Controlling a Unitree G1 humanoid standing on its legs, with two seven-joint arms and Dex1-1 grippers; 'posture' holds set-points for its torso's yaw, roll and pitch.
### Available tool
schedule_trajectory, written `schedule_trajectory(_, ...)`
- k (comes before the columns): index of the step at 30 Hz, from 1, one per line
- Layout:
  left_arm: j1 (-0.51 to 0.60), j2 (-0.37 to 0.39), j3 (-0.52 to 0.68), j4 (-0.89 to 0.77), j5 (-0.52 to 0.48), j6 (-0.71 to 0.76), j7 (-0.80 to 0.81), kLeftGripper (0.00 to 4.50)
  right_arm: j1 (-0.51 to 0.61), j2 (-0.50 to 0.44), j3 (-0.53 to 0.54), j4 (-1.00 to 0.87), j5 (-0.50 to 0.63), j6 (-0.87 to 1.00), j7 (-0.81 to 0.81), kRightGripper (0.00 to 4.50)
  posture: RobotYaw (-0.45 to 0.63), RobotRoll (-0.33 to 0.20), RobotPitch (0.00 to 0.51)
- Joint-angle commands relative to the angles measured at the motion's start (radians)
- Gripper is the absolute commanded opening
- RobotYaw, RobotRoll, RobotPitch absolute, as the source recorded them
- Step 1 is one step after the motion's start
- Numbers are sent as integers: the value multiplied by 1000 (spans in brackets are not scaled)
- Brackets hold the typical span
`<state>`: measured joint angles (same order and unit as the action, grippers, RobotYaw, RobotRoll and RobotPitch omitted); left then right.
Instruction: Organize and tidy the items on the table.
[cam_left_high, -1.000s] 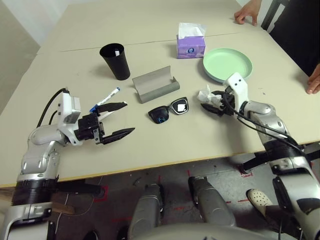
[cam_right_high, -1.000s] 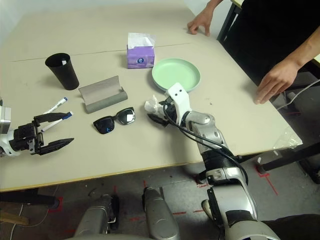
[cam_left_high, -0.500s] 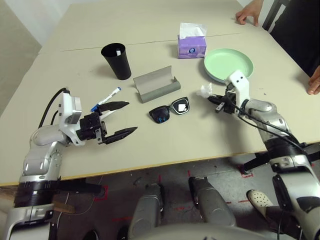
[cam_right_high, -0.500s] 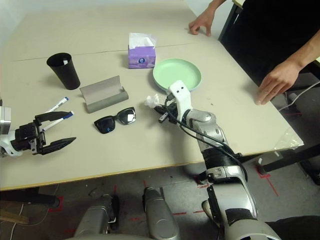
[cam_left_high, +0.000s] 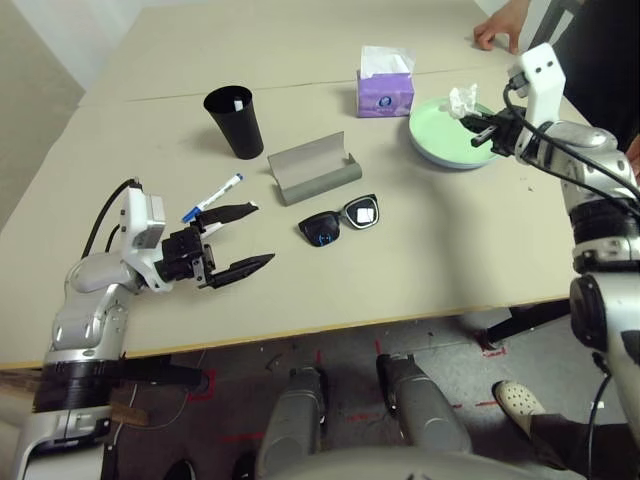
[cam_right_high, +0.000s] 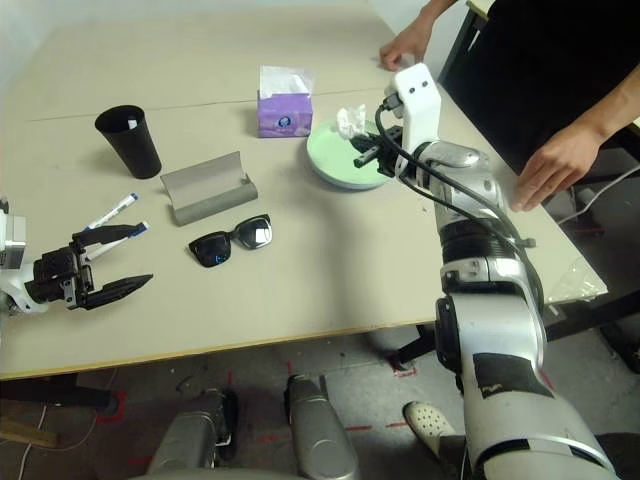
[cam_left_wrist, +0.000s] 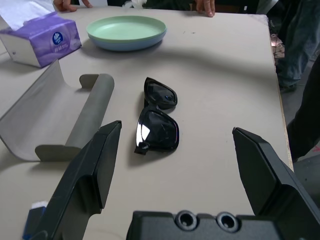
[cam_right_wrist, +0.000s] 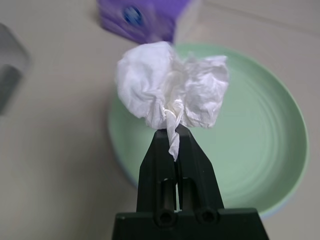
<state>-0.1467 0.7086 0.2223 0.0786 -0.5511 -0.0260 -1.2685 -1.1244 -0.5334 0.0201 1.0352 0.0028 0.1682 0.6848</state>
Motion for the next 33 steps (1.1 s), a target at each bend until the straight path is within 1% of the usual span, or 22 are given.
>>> schedule_trajectory(1,37,8,20,-34,1,3,12,4500,-39,19,14,139,-49,-67,-59,59,-54,0,178)
schedule_trajectory(4,57,10,27,-54,-4,8,21,4500,-65,28,6,204,-68,-89,-105,59,-44,0,182)
schedule_trajectory(7,65,11,29,-65,-5,12,27,4500,-79,33,-2,230,-74,-97,-115,59,-44,0,183)
schedule_trajectory(9,65,9,27,-68,-5,14,31,4500,-84,32,-5,234,-75,-96,-111,459,-44,0,183)
schedule_trajectory(10,65,8,27,-68,-4,15,32,4500,-86,31,-6,235,-75,-96,-109,697,-44,0,183)
schedule_trajectory(12,57,5,21,-64,-2,16,32,4500,-88,17,-5,227,-77,-94,-98,1353,-65,0,181)
schedule_trajectory(14,50,2,15,-59,1,16,32,4500,-90,3,-4,215,-77,-90,-85,2174,-70,0,180)
schedule_trajectory(15,45,0,11,-55,2,16,31,4500,-90,-6,-2,207,-80,-87,-81,2493,-70,0,180)
schedule_trajectory(16,36,-2,7,-47,4,14,27,4500,-89,-21,1,188,-80,-77,-64,2910,-70,0,180)
schedule_trajectory(17,29,-3,3,-40,5,12,23,4500,-86,-34,2,167,-78,-66,-46,3285,-92,0,179)
schedule_trajectory(18,22,-4,0,-32,7,10,20,4500,-82,-46,2,145,-75,-51,-31,3610,-96,0,178)
schedule_trajectory(19,17,-5,-2,-26,8,9,17,4500,-75,-57,-1,123,-70,-32,-18,4088,-104,0,177)
schedule_trajectory(20,10,-7,-5,-18,9,7,13,4500,-60,-74,-2,86,-67,-6,-3,4445,-109,0,176)
schedule_trajectory(23,-9,-11,-14,1,13,1,2,4500,21,-133,1,-65,-66,81,35,4482,-124,0,172)
schedule_trajectory(25,-19,-12,-19,11,14,-2,-4,4500,97,-173,-9,-209,-49,148,65,4482,-127,0,171)
schedule_trajectory(27,-27,-12,-20,21,15,-4,-10,4500,193,-219,-25,-399,-18,209,113,4482,-136,0,169)
schedule_trajectory(29,-32,-8,-19,33,14,-7,-20,4500,298,-267,-46,-629,27,315,165,4482,-142,0,172)
schedule_trajectory(31,-35,-3,-14,46,13,-10,-31,4500,396,-316,-70,-872,88,453,214,4482,-145,0,173)
schedule_trajectory(33,-36,4,-10,55,10,-9,-44,4500,464,-351,-86,-1086,145,590,238,4482,-153,0,175)
